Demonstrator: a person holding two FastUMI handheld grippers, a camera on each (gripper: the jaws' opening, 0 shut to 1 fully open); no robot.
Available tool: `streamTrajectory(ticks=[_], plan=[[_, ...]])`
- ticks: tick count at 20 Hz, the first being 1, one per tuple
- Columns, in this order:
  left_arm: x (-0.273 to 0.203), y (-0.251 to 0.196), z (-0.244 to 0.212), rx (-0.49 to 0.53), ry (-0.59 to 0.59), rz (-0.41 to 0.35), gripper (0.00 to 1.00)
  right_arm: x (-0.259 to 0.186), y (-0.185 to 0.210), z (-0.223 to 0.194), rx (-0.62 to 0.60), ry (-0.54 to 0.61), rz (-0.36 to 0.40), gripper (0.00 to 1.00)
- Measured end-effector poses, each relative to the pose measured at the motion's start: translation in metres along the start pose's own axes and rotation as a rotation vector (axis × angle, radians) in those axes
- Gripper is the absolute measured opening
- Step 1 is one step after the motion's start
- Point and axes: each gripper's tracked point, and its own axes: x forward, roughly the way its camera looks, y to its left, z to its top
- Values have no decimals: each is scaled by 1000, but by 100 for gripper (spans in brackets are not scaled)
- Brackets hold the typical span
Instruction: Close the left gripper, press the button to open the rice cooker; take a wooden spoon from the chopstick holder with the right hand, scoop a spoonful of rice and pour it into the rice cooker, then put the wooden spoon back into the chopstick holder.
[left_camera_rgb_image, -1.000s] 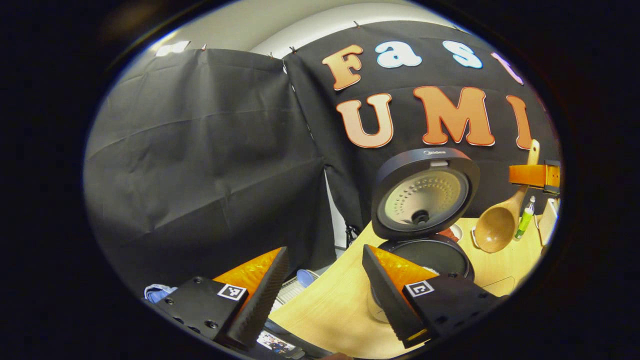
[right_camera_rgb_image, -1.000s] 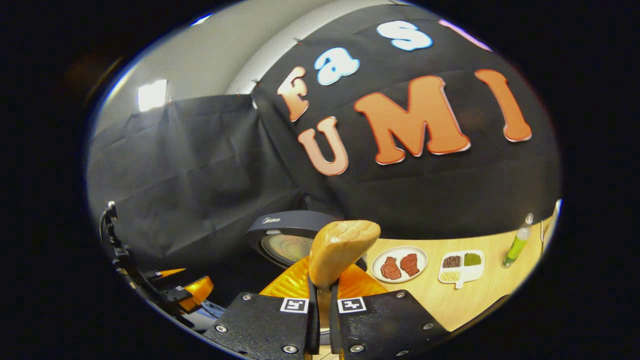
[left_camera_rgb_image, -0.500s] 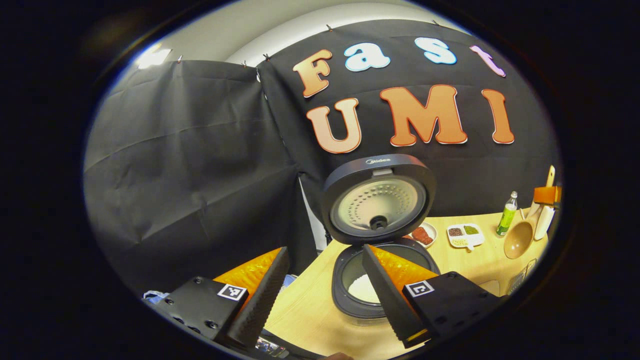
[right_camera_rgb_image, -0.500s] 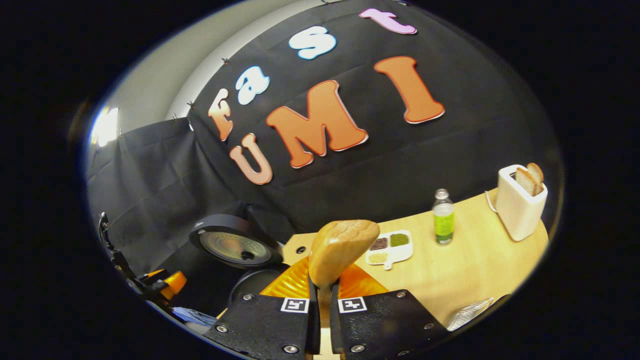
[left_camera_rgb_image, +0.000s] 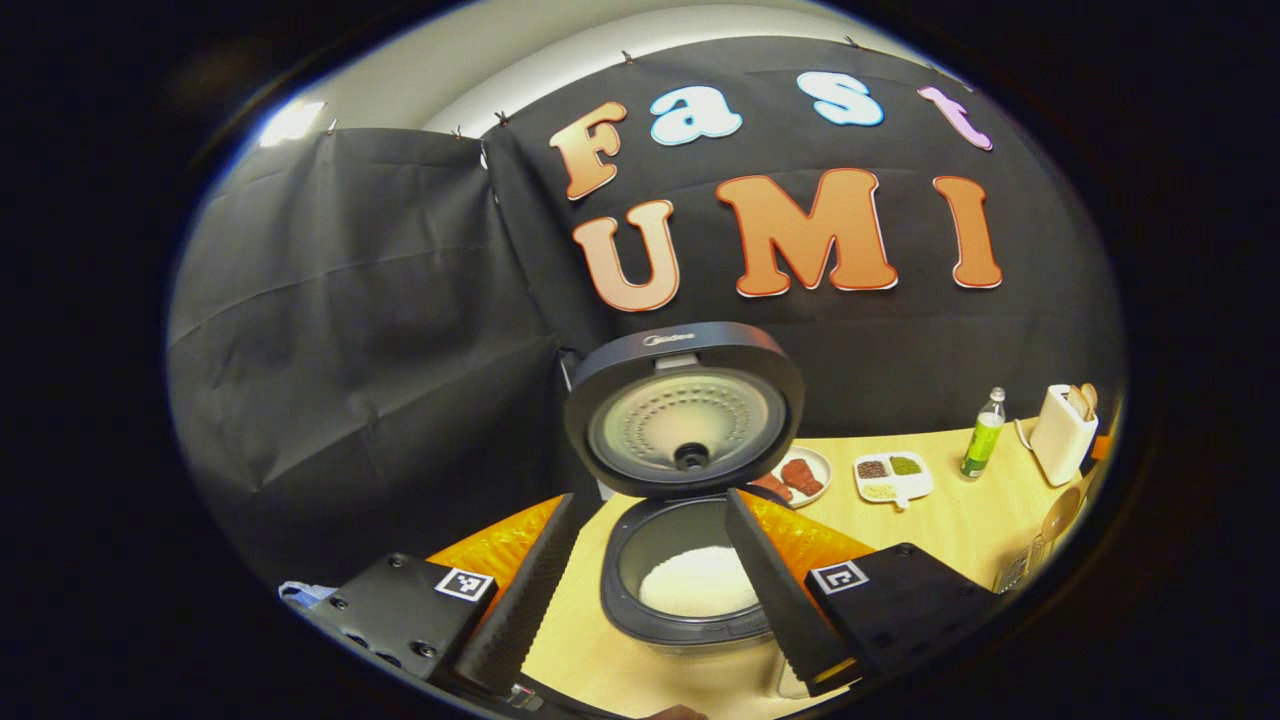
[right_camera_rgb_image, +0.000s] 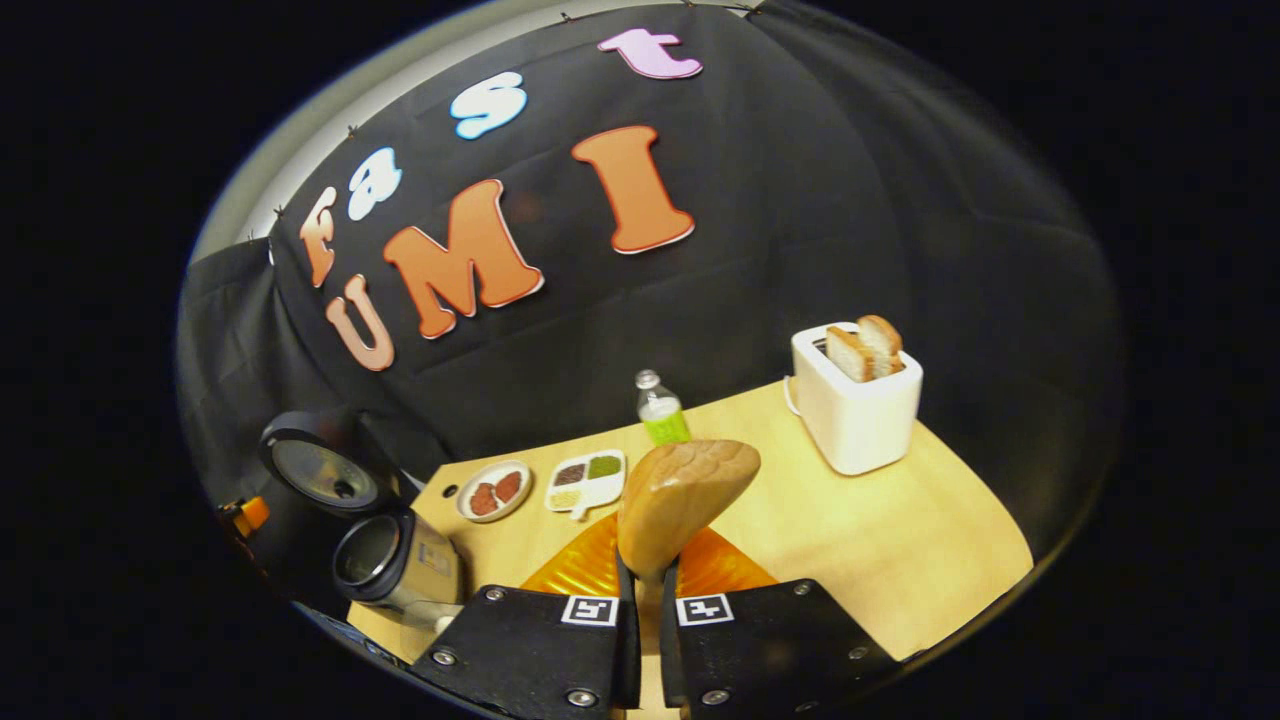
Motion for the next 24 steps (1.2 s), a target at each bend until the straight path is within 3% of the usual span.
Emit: streamTrajectory(ticks=[4, 5, 6, 7, 8, 9, 10, 13, 18, 21, 22, 23, 24], plan=[[-3, -11, 14, 12, -16, -19, 100, -2, -28, -40, 22, 81, -33, 7], [-3, -9, 19, 18, -21, -18, 91, -5, -31, -52, 19, 98, -47, 7], [-1, -8, 23, 21, -26, -17, 92, -4, -35, -60, 15, 114, -60, 7], [0, -5, 28, 22, -31, -16, 99, -2, -36, -66, 15, 131, -72, 7], [3, -3, 32, 19, -34, -18, 99, 0, -38, -69, 20, 139, -83, 7], [6, -2, 36, 3, -35, -29, 92, 1, -37, -73, 27, 149, -91, 7], [10, 0, 40, -29, -31, -45, 100, 0, -38, -77, 35, 163, -102, 7], [28, 26, 67, -82, -49, -32, 99, -5, -51, -92, 59, 232, -156, 11], [66, 54, 117, -120, -96, -38, 99, -22, -51, -96, 90, 283, -177, 18], [85, 54, 139, -181, -115, -70, 99, -34, -60, -88, 60, 283, -211, 36], [92, 54, 145, -187, -118, -69, 98, -39, -64, -83, 52, 272, -229, 31], [98, 54, 148, -186, -113, -74, 91, -45, -67, -77, 48, 259, -246, 51], [109, 51, 151, -182, -97, -78, 94, -50, -70, -69, 48, 242, -260, 57]])
